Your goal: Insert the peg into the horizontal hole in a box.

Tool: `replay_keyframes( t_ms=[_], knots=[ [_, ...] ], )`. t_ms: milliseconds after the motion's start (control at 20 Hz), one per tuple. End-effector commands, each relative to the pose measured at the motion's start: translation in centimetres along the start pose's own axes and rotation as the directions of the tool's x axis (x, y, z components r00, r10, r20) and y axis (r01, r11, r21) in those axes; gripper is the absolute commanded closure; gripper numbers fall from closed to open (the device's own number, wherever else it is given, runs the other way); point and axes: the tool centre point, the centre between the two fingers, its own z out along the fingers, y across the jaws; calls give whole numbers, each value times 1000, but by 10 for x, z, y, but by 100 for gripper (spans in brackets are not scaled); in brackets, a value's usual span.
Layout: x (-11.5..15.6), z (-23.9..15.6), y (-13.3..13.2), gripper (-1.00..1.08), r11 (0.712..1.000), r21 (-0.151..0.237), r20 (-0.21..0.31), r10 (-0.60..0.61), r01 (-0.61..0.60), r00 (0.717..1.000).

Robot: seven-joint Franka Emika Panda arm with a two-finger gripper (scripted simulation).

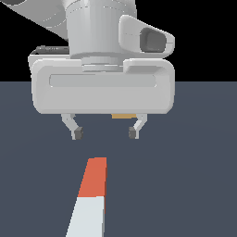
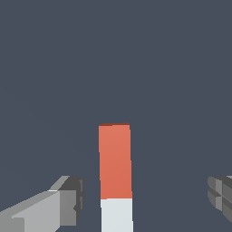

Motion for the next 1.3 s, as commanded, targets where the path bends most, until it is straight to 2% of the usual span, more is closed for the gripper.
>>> replay_keyframes(
  t_ms=[0, 300, 550, 1000, 1250],
  knots=[
    [-26, 11, -6, -92, 1000, -1, -2, -7, 7, 1000],
    [-72, 30, -15, -92, 1000, -4, -8, -21, 21, 1000],
    [-94, 40, -18, -92, 1000, -6, -11, -28, 28, 1000],
    [-101, 46, -19, -92, 1000, -5, -11, -27, 27, 1000],
    [-102, 65, -19, -92, 1000, -6, -12, -29, 29, 1000]
  ],
)
